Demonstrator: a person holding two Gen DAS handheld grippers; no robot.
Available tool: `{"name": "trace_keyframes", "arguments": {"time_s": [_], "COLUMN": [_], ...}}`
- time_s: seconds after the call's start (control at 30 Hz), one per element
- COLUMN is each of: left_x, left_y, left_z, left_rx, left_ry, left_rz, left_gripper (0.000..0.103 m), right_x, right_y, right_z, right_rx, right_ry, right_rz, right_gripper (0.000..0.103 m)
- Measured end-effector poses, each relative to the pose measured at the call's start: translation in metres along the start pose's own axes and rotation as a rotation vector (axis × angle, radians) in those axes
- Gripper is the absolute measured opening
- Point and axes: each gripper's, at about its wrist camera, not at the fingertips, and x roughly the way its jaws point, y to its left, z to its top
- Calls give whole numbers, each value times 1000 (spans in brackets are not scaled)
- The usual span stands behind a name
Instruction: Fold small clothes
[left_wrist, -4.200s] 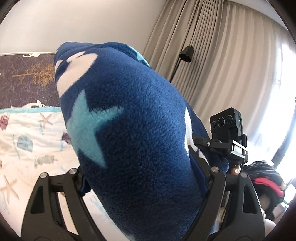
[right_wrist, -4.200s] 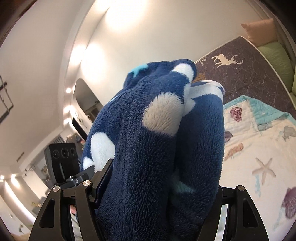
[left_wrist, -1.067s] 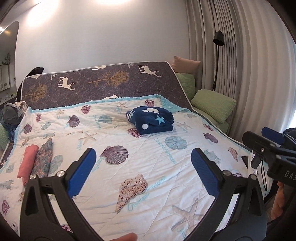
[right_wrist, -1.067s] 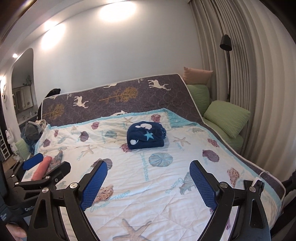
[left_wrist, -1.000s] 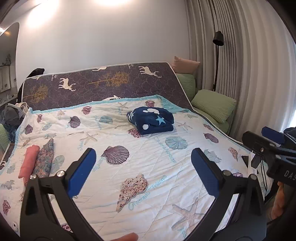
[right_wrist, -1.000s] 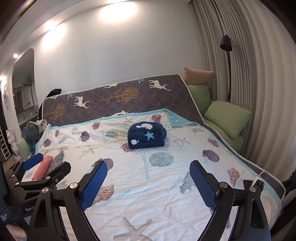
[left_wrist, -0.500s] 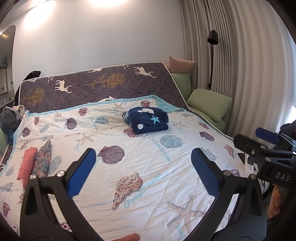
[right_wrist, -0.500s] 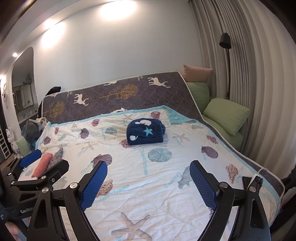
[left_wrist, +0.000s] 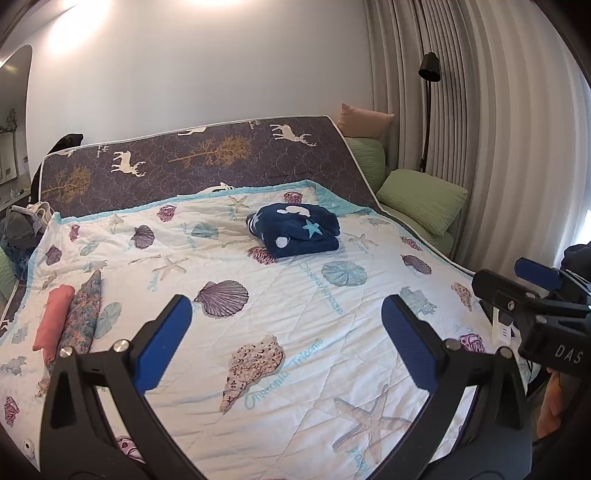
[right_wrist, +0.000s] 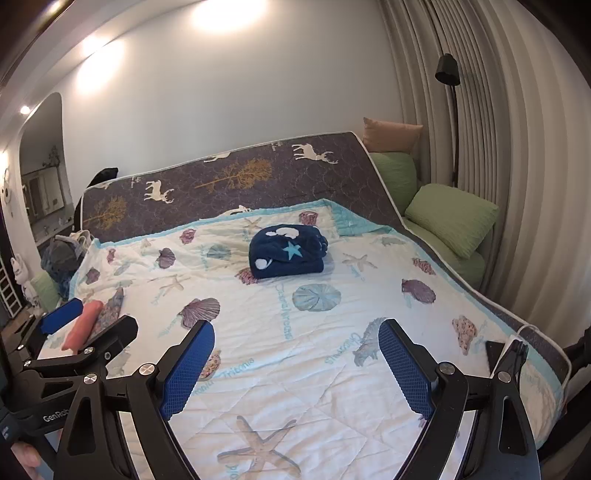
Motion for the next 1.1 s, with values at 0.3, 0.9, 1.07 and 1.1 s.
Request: {"name": "trace_keyframes", "arguments": {"time_s": [0.3, 0.9, 1.07, 1.1], "left_x": [1, 0, 1, 1], "left_y": [-5, -7, -5, -4], "left_z": [-1, -2, -2, -3], "left_rx": [23, 20, 23, 25], "left_ry": [1, 9, 10, 10], "left_rz": [2, -4, -5, -4], "left_gripper": [102, 102, 102, 102], "right_x": [1, 3, 6, 6], "right_y": [-1, 0, -1, -1], "right_z": [-3, -4, -7, -6], "right_rx": [-1, -3, -2, -3], "right_ry": [7, 12, 15, 15], "right_rz": [-6, -6, -9, -7], "right_gripper": [92, 92, 92, 92]}}
